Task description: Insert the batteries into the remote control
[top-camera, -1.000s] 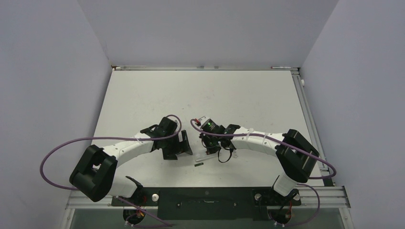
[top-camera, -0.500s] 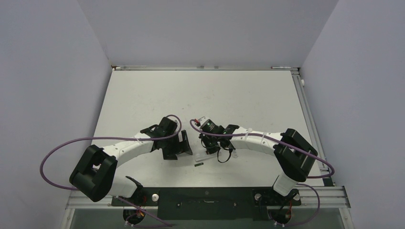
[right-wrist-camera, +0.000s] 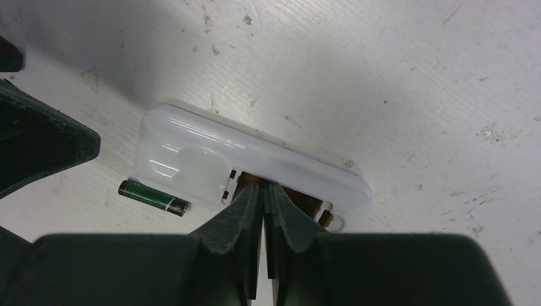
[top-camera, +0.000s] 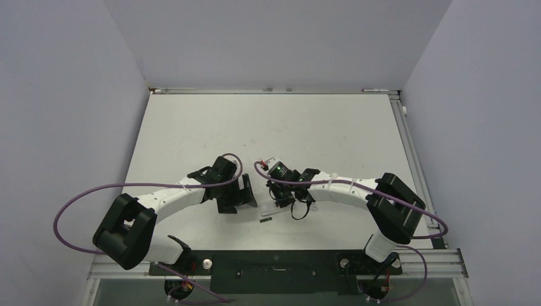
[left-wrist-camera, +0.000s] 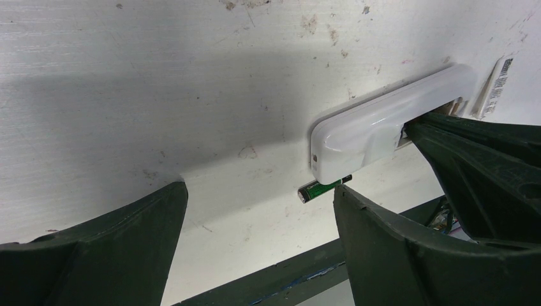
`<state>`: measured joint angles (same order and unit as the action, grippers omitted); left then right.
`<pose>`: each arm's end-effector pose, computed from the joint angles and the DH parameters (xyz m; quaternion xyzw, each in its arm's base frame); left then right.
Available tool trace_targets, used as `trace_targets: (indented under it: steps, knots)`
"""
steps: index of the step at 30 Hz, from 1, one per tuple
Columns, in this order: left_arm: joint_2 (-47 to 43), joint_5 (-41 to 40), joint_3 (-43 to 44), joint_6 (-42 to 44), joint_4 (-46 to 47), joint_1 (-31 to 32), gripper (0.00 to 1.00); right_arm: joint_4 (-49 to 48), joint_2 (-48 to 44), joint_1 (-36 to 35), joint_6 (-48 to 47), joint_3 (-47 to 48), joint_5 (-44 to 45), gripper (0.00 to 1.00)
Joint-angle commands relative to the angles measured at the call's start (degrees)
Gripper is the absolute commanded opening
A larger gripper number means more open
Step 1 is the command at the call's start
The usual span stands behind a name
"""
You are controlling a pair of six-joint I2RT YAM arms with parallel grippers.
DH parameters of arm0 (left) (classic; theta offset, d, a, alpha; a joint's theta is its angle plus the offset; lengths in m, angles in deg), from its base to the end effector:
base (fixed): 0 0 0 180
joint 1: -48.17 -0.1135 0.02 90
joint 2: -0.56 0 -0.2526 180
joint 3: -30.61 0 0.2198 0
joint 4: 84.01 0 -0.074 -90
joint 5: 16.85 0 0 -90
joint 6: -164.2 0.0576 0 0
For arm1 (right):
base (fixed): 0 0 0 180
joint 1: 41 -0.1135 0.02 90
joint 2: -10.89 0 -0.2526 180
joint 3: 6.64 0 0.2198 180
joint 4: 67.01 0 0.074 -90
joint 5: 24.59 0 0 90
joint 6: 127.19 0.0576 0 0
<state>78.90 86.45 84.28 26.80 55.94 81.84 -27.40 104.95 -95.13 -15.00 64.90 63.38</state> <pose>0.1793 -0.1353 0.1515 -0.0907 0.9653 -0.2271 0.0918 0.1756 0.2463 0.1650 -0.2711 0.9318 0.1623 0.1787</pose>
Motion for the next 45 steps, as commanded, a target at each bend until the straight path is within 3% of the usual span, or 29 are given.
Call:
trace_targets:
  steps: [1, 33, 45]
  knots:
    - [-0.1, -0.6, 0.7, 0.5, 0.8, 0.2, 0.82, -0.1, -2.4, -0.5, 1.1, -1.3, 1.8, 0.09]
    - [0.1, 0.1, 1.2, 0.6, 1.0, 0.2, 0.82, 2.5, -6.3, -1.6, 2.6, 3.2, 6.1, 0.09]
    - [2.0, 1.3, 2.3, -0.2, 2.6, 1.6, 0.82, 7.3, -11.8, -1.4, 4.4, 1.4, 10.4, 0.29]
